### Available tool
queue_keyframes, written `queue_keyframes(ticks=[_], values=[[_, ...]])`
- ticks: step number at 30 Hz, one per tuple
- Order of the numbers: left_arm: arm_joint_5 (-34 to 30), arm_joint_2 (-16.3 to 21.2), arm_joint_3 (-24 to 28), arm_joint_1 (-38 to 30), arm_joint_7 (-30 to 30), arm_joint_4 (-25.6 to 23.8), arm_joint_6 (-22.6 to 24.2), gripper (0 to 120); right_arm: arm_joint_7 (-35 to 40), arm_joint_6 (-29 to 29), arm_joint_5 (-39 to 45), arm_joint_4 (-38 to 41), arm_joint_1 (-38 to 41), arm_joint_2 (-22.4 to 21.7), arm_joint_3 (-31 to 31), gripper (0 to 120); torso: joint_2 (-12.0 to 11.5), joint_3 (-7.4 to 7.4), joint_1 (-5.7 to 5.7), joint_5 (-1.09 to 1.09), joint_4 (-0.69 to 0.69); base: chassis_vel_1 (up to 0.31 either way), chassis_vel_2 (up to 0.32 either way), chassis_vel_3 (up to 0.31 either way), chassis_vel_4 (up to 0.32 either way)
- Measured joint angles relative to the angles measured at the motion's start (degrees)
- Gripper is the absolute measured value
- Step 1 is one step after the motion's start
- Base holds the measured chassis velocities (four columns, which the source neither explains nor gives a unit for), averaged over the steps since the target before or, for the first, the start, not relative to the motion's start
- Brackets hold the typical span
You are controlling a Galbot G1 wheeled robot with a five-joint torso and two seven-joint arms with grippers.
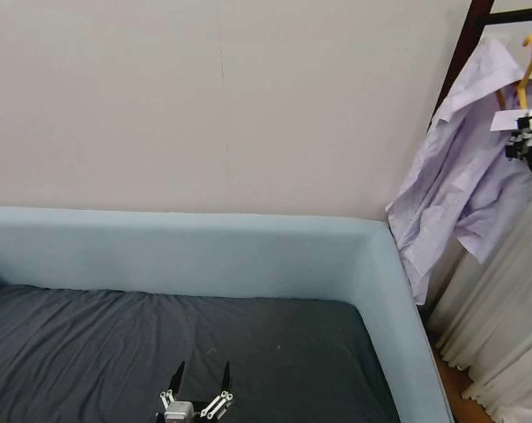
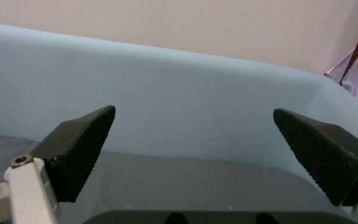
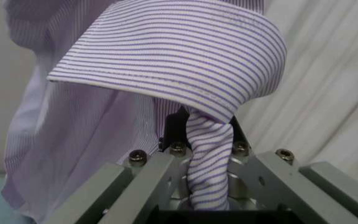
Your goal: Pick up the clothes from the sofa and hang them on the clothes hanger.
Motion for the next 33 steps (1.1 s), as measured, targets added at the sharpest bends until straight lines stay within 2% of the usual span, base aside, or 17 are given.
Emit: queue_keyframes(ticks=[3,8,12,16,19,33], values=[[-0.2,0.2,0.2,-0.5,0.0,0.2,0.3,100,0.6,-0.3,0.4,0.8,-2.4,-2.2,2.5,2,0.0,0.0,0.0,0.0,-0.01,0.0,0.0,0.0,0.0],[-0.2,0.3,0.3,-0.9,0.0,0.2,0.6,100,0.6,-0.6,0.2,0.0,-0.1,-2.5,0.9,2,0.0,0.0,0.0,0.01,-0.01,0.0,0.0,0.0,0.0],[-0.2,0.3,0.3,-0.7,0.0,0.1,0.6,100,0.8,-1.2,-0.2,-0.3,4.3,-1.1,-3.1,2,0.0,0.0,0.0,0.0,0.02,0.0,0.0,0.0,0.0],[-0.2,0.4,-0.2,0.1,0.0,-0.3,0.1,100,1.5,-2.2,-0.9,-3.3,16.4,4.3,-12.8,2,0.0,0.0,0.0,-0.03,0.05,0.0,0.0,0.0,0.0],[-0.1,0.3,-0.3,0.6,0.0,-0.6,-0.2,100,1.8,-2.4,-0.8,-5.9,20.5,6.3,-15.9,2,0.0,0.0,0.0,-0.04,0.04,0.0,0.0,0.0,0.0],[0.5,0.0,-0.5,1.5,0.1,-1.4,-0.9,100,4.4,-4.4,3.1,-14.4,29.1,10.1,-22.2,2,0.0,0.0,0.0,0.0,0.01,0.0,0.0,0.0,0.0]])
